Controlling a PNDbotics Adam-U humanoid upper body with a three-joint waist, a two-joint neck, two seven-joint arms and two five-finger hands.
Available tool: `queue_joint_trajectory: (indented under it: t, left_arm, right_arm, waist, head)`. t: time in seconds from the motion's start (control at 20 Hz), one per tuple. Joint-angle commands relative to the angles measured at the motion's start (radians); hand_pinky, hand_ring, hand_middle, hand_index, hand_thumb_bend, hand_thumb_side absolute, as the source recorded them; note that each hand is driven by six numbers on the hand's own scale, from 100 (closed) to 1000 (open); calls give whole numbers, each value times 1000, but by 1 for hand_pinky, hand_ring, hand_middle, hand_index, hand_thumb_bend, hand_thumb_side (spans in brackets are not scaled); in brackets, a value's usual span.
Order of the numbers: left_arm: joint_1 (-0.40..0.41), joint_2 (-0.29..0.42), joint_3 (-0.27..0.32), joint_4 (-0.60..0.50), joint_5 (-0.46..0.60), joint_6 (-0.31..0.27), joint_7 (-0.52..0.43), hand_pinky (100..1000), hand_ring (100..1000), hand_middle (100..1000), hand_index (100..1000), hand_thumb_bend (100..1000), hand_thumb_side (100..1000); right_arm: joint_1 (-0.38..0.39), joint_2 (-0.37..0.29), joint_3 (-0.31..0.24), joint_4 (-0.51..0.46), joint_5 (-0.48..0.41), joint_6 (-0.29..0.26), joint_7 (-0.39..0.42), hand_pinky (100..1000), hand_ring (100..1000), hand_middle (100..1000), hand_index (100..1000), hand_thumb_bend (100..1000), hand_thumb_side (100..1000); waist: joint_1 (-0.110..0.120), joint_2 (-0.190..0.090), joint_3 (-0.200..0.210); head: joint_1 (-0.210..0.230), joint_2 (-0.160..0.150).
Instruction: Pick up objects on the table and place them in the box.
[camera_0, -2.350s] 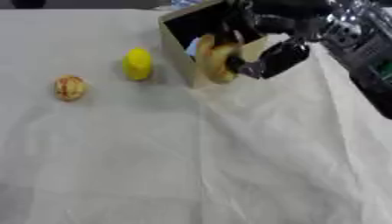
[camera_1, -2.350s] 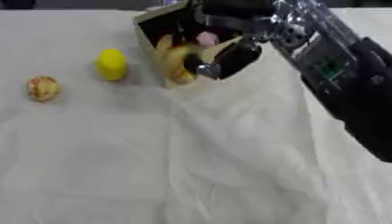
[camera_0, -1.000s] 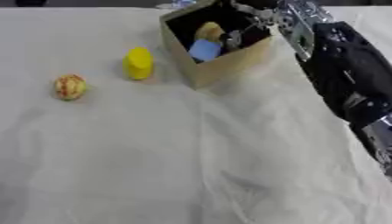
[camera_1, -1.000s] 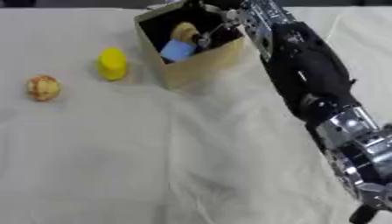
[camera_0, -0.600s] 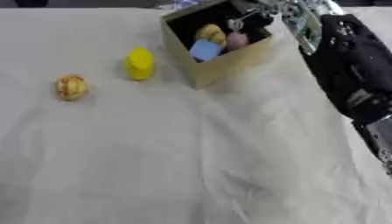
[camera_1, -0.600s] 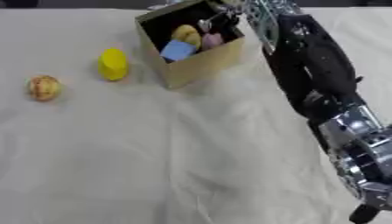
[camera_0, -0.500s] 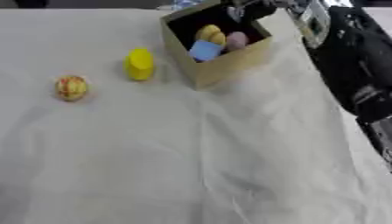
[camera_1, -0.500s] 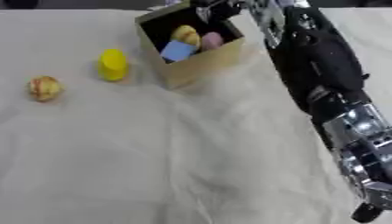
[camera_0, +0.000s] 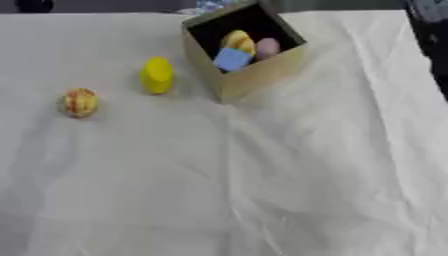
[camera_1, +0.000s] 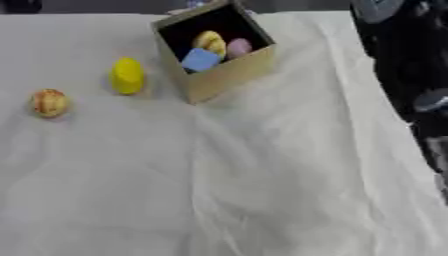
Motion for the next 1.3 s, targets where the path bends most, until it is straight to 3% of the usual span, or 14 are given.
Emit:
queue_joint_trajectory:
  t: [0.05, 0.2, 0.35, 0.65, 0.95, 1.15, 1.3]
  left_arm:
    - [-109, 164, -64, 135, -91, 22, -91, 826, 670, 641, 829, 221, 577]
    - [-228, 253, -147, 298, -187, -14, -242, 821, 702, 668, 851, 286, 567]
    - [-319, 297, -223, 438, -273, -90, -401, 819, 726, 693, 869, 338, 583]
    - [-450, 278, -321, 620, -407, -222, -618, 824, 771, 740, 903, 465, 571]
    - [-524, 215, -370, 747, -486, -305, -730, 826, 784, 752, 905, 543, 523]
    - [-537, 192, -385, 790, -498, -338, -774, 820, 776, 732, 878, 640, 403]
    - [-540, 180, -392, 804, -485, -345, -790, 813, 760, 707, 856, 650, 345]
  right_arm:
    - [22, -78, -9, -135, -107, 45, 9, 885, 837, 717, 842, 100, 252]
    - [74, -118, -17, -219, -167, 87, 6, 883, 831, 708, 835, 100, 309]
    - [124, -153, -30, -284, -195, 122, -5, 882, 828, 705, 831, 100, 327]
    - [168, -182, -48, -325, -219, 167, -19, 880, 819, 690, 822, 100, 361]
    - [176, -175, -51, -333, -238, 181, -21, 878, 811, 680, 815, 100, 371]
    - [177, -167, -53, -332, -244, 188, -26, 876, 805, 672, 809, 100, 377]
    - [177, -162, -53, -329, -244, 191, -28, 875, 803, 669, 807, 100, 379]
  waist:
    - [6, -21, -5]
    - [11, -22, -14]
    - [18, -20, -17]
    - [32, -20, -7]
    - [38, -21, 0]
    - [40, -21, 2]
    - [41, -21, 2]
  head:
    - [8, 7]
    - [16, 6]
    - [18, 3]
    - [13, 0]
    - [18, 0]
    - [22, -1]
    - [22, 0]
